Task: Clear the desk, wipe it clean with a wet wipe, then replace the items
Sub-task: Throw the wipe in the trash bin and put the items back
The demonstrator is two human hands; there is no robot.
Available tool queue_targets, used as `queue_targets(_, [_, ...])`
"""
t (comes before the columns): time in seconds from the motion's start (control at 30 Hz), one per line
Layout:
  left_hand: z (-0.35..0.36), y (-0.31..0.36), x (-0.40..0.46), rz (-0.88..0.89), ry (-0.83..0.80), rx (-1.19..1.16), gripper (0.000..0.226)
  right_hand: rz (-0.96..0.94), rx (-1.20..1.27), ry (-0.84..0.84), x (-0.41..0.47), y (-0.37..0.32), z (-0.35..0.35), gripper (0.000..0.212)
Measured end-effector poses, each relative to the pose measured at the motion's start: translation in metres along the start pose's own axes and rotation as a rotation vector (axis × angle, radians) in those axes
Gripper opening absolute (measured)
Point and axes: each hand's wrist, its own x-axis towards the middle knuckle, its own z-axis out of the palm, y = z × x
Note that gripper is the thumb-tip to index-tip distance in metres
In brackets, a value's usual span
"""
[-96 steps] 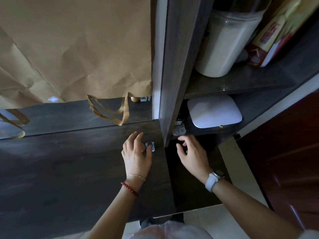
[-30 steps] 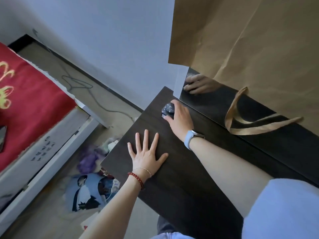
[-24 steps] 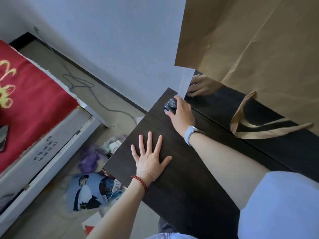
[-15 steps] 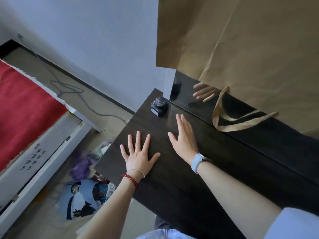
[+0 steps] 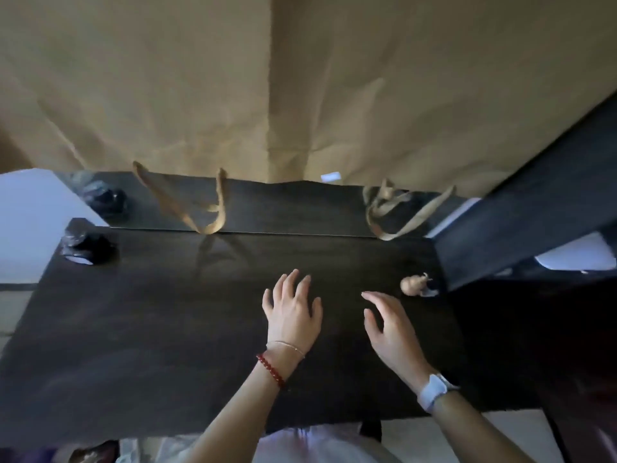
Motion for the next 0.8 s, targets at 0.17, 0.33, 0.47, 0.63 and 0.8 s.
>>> queue_targets(0.17, [0.061, 0.121, -0.005, 0.330, -0.025, -0.018, 0.042, 0.154, 0.050, 0.220, -0.049, 0.096, -0.091, 0.040])
queue_targets(0.33, [0.135, 0.245, -0.027, 0.546, -0.077, -0.100, 0.036, 0.306, 0.031, 0.431, -0.068, 0.210, -0.196, 0.027])
queue_targets(0.47, [0.183, 0.328, -0.035, 0.524, -0.120, -0.217, 0.040, 0.323, -0.094, 0.552, -0.037, 0.272, -0.268, 0.027])
queue_targets(0.63, [0.216, 0.388, -0.001, 0.089, -0.079, -0.218, 0.066, 0.259, -0.196, 0.495, 0.018, 0.301, -0.293, 0.038])
queue_targets(0.8, [0.230, 0.401, 0.026, -0.136, -0.183, -0.105, 0.079, 0.312, -0.273, 0.424, 0.023, 0.295, -0.279, 0.045])
